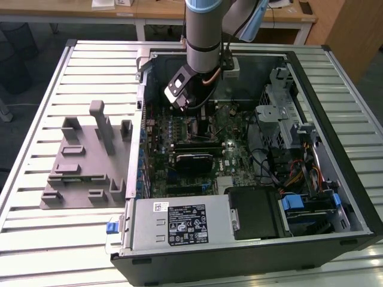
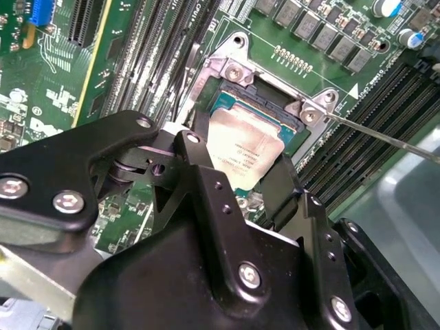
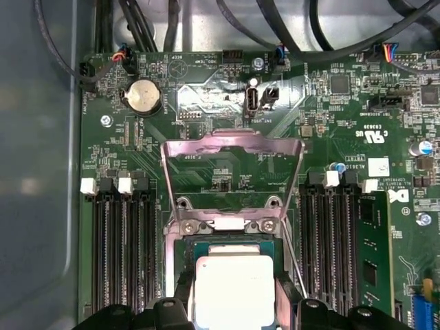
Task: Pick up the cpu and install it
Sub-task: 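Place the cpu into insertion slot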
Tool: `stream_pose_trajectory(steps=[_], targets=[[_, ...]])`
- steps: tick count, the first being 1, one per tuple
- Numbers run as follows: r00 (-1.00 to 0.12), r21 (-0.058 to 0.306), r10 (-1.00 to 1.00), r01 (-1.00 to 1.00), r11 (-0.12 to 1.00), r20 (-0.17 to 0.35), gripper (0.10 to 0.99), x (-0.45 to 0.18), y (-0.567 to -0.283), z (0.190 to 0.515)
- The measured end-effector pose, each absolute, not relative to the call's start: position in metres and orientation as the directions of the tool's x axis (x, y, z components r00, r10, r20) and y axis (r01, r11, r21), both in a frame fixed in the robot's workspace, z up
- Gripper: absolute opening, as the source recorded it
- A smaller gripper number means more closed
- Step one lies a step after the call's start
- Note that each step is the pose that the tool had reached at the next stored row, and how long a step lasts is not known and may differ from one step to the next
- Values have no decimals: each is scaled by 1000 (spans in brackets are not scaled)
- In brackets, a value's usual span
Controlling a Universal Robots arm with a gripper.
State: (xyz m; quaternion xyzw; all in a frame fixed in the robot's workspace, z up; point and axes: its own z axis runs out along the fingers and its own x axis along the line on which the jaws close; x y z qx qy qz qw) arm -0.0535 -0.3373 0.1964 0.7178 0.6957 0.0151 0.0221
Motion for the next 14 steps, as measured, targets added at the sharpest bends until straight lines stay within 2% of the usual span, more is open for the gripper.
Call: stream_pose_trajectory(steps=[14], targets=[[31,53,999,998,-31,-9,545,-54,-336,193]])
